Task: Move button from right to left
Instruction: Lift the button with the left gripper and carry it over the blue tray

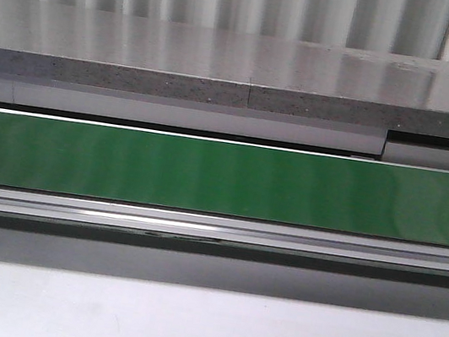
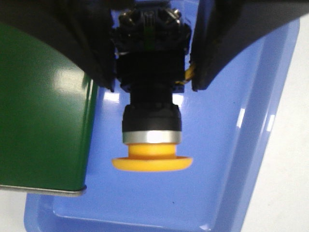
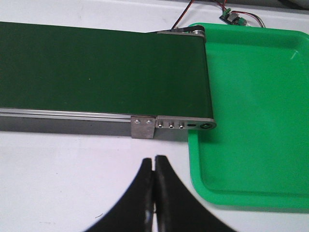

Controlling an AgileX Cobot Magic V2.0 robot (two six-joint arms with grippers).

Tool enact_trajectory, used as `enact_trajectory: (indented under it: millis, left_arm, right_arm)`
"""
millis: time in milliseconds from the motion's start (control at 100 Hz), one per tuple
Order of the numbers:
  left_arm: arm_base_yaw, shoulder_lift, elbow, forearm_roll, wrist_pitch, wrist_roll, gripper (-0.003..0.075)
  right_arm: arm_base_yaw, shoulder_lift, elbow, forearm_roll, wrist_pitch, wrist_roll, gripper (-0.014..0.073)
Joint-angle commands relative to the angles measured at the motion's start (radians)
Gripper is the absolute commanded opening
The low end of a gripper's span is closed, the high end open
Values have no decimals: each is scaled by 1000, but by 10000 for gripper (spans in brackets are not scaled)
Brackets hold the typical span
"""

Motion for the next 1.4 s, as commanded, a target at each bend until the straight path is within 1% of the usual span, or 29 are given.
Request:
enact_trajectory:
  millis: [0, 100, 210, 370, 490, 620, 680, 780, 840, 1100, 1390]
  left_arm:
    - [2, 38, -39, -17, -77, 32, -19]
    - [5, 125, -62, -22, -112, 58, -19]
    - [5, 200, -104, -31, -108, 104, -19]
    - [5, 280, -144, -134, -103, 246, -19]
    - [17, 325, -164, -136, -103, 253, -19]
    - [57, 353, -169, -153, -105, 263, -19]
    - [68, 358, -169, -209, -109, 301, -19]
    - [88, 373, -169, -340, -104, 426, -19]
    - [92, 384, -169, -368, -94, 461, -19]
    - [92, 431, -169, -368, -81, 507, -19]
    - [95, 431, -169, -315, -71, 507, -18]
  right_arm:
    - [-1, 4, -22, -9, -61, 0, -66]
    - [-1, 4, -22, -9, -61, 0, -66]
    - [-1, 4, -22, -9, -61, 0, -66]
    - [-1, 4, -22, -9, -61, 0, -66]
    - [-1, 4, -22, -9, -61, 0, -66]
    - [-1, 4, -22, -9, -61, 0, -66]
    - [-1, 4, -22, -9, -61, 0, -66]
    - [-1, 4, -22, -9, -60, 0, -66]
    - [-1, 4, -22, -9, -60, 0, -66]
    - [-1, 4, -22, -9, -61, 0, -66]
    - [-1, 4, -22, -9, -61, 0, -66]
